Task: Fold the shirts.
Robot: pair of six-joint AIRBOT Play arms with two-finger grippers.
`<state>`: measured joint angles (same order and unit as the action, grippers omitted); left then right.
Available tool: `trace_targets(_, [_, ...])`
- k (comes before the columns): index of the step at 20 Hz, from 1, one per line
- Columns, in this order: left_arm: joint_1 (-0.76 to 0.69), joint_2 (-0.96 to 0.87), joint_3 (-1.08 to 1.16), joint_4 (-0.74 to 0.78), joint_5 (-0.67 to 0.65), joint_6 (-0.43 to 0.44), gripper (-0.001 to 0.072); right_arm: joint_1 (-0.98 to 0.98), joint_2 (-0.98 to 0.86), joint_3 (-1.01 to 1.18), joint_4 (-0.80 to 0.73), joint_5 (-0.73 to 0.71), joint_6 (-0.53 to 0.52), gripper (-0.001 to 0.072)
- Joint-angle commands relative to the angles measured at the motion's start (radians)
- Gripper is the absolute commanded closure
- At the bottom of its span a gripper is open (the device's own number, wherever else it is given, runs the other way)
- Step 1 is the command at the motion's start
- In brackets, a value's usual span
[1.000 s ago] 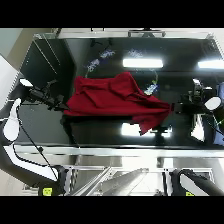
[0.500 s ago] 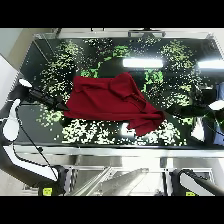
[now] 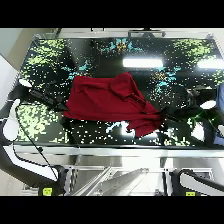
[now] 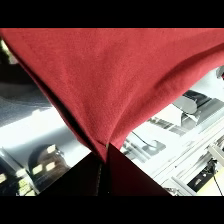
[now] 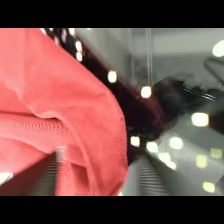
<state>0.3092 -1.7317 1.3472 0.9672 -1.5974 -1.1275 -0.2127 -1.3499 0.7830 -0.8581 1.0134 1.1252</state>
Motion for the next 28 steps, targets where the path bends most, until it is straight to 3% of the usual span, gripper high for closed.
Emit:
trace_targets(1, [0.001, 0.0, 0.0, 0.0, -0.002, 0.002, 0.0679, 0.043, -0.087, 0.002, 0.017, 0.009, -0.019, 0.0396])
trace_targets(2, [0.001, 0.0, 0.0, -0.003, -0.008, 0.002, 0.0679, 0.039, -0.091, 0.007, 0.039, 0.02, -0.046, 0.0635])
trace_targets(3, [0.001, 0.003, 0.0, -0.014, -0.023, 0.002, 0.068, 0.033, -0.083, 0.022, 0.071, 0.056, -0.079, 0.0699])
trace_targets(6, [0.004, 0.083, 0.0, -0.24, -0.087, 0.073, 0.0688, 0.01, 0.003, 0.127, 0.198, 0.296, -0.136, 0.0699])
trace_targets(8, [0.003, 0.206, 0.0, -0.565, -0.164, 0.179, 0.0688, -0.035, 0.116, 0.237, 0.411, 0.498, -0.169, 0.0699])
trace_targets(9, [0.003, 0.286, 0.0, -0.799, -0.213, 0.224, 0.0688, -0.076, 0.191, 0.303, 0.595, 0.571, -0.188, 0.0699])
trace_targets(12, [0.038, 0.513, 0.069, -1.571, -0.258, 0.271, 0.0686, -0.256, 0.402, 0.527, 1.142, 0.546, -0.238, 0.0698])
trace_targets(13, [0.069, 0.573, 0.138, -1.741, -0.242, 0.288, 0.0687, -0.333, 0.455, 0.618, 1.22, 0.491, -0.247, 0.0698])
trace_targets(14, [0.121, 0.613, 0.218, -1.807, -0.2, 0.26, 0.0687, -0.415, 0.5, 0.706, 1.227, 0.43, -0.246, 0.0698])
trace_targets(18, [0.462, 0.713, 0.507, -1.588, -0.005, 0.108, 0.0684, -0.584, 0.59, 0.888, 1.13, 0.26, -0.205, 0.0698])
trace_targets(21, [0.656, 0.738, 0.514, -1.343, 0.04, 0.042, 0.0684, -0.582, 0.58, 0.892, 0.983, 0.238, -0.165, 0.0698])
trace_targets(23, [0.601, 0.732, 0.424, -1.181, 0.06, 0.048, 0.0684, -0.516, 0.552, 0.866, 0.777, 0.241, -0.127, 0.0699])
trace_targets(28, [0.177, 0.513, 0.233, -0.67, 0.196, 0.114, 0.0684, -0.138, 0.354, 0.618, 0.344, 0.054, -0.146, 0.0699])
